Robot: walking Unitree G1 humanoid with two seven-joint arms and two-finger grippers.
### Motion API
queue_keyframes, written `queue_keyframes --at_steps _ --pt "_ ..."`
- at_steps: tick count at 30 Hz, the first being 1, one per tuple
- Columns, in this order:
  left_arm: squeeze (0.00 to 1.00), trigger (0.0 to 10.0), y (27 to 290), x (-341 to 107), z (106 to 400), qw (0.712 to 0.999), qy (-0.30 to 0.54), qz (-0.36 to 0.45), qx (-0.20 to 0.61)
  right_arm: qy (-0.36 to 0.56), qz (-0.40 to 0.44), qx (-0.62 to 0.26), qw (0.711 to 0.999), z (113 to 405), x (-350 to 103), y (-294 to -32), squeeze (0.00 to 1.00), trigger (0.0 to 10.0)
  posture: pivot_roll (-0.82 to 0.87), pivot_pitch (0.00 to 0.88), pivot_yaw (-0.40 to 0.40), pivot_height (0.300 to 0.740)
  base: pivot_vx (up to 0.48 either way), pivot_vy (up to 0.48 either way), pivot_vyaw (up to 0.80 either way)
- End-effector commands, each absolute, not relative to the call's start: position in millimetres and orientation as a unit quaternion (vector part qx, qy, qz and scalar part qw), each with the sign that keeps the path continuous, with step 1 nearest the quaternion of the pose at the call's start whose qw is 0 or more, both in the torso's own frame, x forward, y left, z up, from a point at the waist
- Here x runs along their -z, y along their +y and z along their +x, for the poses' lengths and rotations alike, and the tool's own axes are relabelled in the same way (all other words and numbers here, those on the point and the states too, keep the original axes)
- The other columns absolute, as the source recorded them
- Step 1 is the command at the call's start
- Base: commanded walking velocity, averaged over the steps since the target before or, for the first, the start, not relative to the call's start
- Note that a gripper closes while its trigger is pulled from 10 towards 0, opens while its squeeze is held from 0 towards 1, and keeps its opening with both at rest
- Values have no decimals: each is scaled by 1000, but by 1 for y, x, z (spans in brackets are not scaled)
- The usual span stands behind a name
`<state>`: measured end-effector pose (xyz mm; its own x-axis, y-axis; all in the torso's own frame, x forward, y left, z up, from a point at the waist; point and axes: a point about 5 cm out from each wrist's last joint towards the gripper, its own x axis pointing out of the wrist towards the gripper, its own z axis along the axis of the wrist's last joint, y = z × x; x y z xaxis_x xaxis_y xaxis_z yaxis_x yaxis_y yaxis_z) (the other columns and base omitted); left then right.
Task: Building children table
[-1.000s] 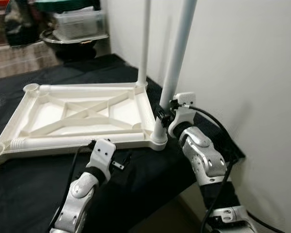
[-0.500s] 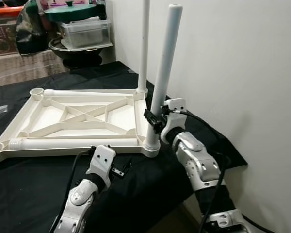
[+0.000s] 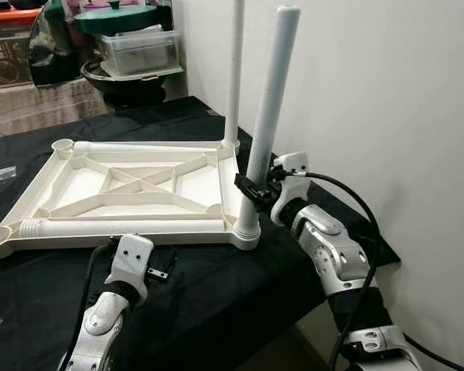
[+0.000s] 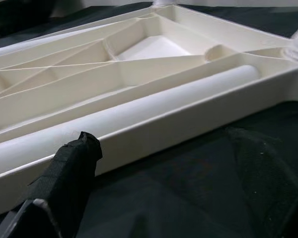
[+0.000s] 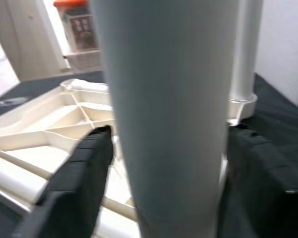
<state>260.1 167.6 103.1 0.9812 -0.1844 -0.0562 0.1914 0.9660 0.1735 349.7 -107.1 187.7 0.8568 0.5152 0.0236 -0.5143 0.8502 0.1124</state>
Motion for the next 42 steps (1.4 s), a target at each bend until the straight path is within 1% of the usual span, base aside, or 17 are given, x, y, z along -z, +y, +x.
queue_keyframes --at_steps 1,2,3,7,8,19,22,24,25,26,27,28,29,38,39,41,42 --pt "0 10000 167 -102 257 991 26 94 96 6 52 -281 958 348 -188 -107 1000 10000 97 0 -69 740 0 0 0" --pt "0 10000 167 -102 257 991 26 94 96 6 52 -281 958 348 -188 -107 1000 10000 97 0 -69 740 0 0 0" --pt "0 10000 167 -102 257 991 26 94 97 8 45 -287 957 348 -188 -106 0 10000 97 0 -69 740 0 0 0" --pt "0 10000 166 -102 256 990 27 94 102 -10 38 -340 939 347 -198 -109 0 10000 95 0 -66 740 0 0 0" --pt "0 10000 165 -103 257 990 27 95 104 -20 12 -390 921 348 -203 -116 0 10000 97 0 -68 740 0 0 0" --pt "0 10000 159 -103 257 989 24 92 109 13 -42 -433 900 367 -204 -133 0 9882 111 0 -92 740 0 0 0" --pt "0 10000 153 -102 255 989 24 88 113 27 -54 -436 898 380 -204 -129 0 7686 128 0 -107 740 0 0 0" --pt "0 10000 153 -102 255 989 24 88 113 27 -54 -436 898 380 -204 -129 0 7686 128 0 -107 740 0 0 0" --pt "0 10000 153 -102 255 989 23 88 114 31 -55 -436 898 382 -202 -128 0 4471 137 0 -113 740 0 0 0" --pt "0 10000 153 -103 255 989 23 88 113 35 -57 -433 899 384 -200 -127 0 2902 141 0 -115 740 0 0 0" --pt "0 10000 153 -103 255 989 22 88 113 39 -58 -430 900 386 -199 -126 0 1529 142 0 -116 740 0 0 0" --pt "0 10000 153 -103 255 989 22 88 113 39 -58 -430 900 386 -199 -126 0 1529 142 0 -116 740 0 0 0" --pt "0 10000 154 -103 255 989 22 89 112 39 -56 -425 903 387 -198 -126 0 0 142 0 -116 740 0 0 0" --pt "0 10000 156 -104 254 989 21 91 110 32 -41 -399 915 392 -199 -131 0 0 143 0 -116 740 0 0 0" --pt "0 10000 155 -104 254 989 22 91 111 35 -45 -366 929 395 -199 -136 0 0 142 0 -115 740 0 0 0" --pt "0 10000 155 -104 254 989 22 91 111 35 -45 -366 929 395 -199 -136 0 0 142 0 -115 740 0 0 0" --pt "0 10000 155 -104 253 989 22 91 112 49 -35 -286 956 401 -197 -143 0 0 139 0 -116 740 0 0 0"
